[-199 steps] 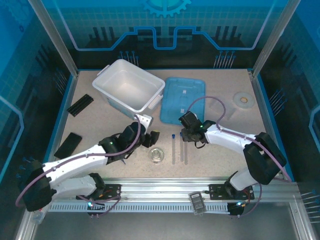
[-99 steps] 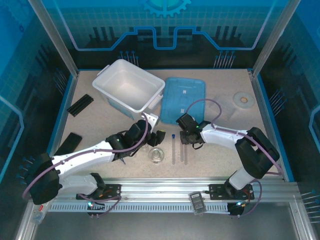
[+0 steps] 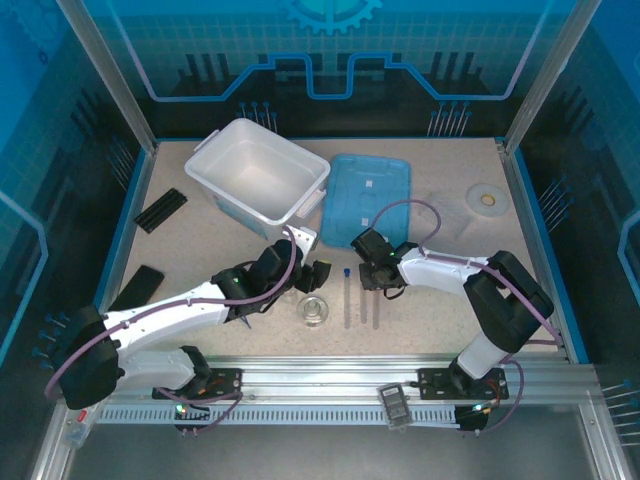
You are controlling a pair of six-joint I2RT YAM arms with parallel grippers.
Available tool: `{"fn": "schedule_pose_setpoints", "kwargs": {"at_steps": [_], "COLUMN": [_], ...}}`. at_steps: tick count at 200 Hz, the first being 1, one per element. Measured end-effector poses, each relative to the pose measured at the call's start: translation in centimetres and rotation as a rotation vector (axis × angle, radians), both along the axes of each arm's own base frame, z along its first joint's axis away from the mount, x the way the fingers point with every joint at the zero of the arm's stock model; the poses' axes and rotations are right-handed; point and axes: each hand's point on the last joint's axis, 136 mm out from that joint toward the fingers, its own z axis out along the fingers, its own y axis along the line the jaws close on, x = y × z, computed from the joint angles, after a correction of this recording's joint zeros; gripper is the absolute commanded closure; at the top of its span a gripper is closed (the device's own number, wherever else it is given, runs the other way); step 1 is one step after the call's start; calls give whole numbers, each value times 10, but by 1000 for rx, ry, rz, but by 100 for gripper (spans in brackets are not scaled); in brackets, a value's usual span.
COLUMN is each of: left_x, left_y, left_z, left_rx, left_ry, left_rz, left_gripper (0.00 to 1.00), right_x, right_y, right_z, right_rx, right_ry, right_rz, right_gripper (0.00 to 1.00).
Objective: Organize the chemistry lab equipment
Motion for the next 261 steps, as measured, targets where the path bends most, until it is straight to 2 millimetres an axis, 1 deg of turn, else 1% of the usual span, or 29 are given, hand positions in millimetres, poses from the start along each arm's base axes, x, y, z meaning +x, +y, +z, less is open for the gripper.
{"fn": "schedule_pose_setpoints", "kwargs": {"at_steps": [25,49,59,78,106,142,158,173,175,185,191,213,222,223,227,246,250,261], "left_x": [0,0,0,1,2,0,0,0,0,0,0,2,4,4,5,5,5,3], "left_y": [0,-3,-5,-9,-18,-27,-33,-40,-40,-45,-47,-53,-54,-55,-56,-64,-67,-74], "left_z": [0,0,0,3,9,15,19,23,24,25,26,26,25,25,25,23,23,21], "left_rx": [0,-4,-6,-15,-32,-56,-71,-88,-90,-106,-115,-171,-190,-192,-201,-239,-251,-274], "left_ry": [0,6,9,13,17,24,29,36,37,46,52,88,100,100,107,143,150,169], "left_rz": [-1,-10,-16,-28,-51,-85,-106,-129,-130,-148,-157,-183,-191,-192,-195,-218,-224,-247], "left_gripper": [30,28,27,25,18,16,15,14,14,14,14,19,20,20,21,23,23,23], "right_x": [-1,-1,-1,0,0,0,2,6,7,12,15,28,31,32,33,37,38,40], "right_y": [-1,-1,-1,1,3,1,-5,-11,-13,-16,-19,-31,-33,-34,-35,-34,-33,-32], "right_z": [-5,-5,-5,-5,-5,-3,3,18,24,39,51,96,110,115,122,158,168,186], "right_rx": [-10,-7,-4,6,20,33,34,45,52,72,90,152,175,183,193,255,274,309], "right_ry": [11,11,11,10,10,8,-7,-44,-61,-100,-133,-252,-291,-304,-322,-411,-437,-485], "right_rz": [-7,-16,-20,-25,-35,-42,-54,-67,-70,-79,-89,-128,-137,-140,-142,-146,-147,-151], "right_gripper": [64,65,70,76,84,85,86,87,87,88,88,88,88,88,88,88,88,88]}}
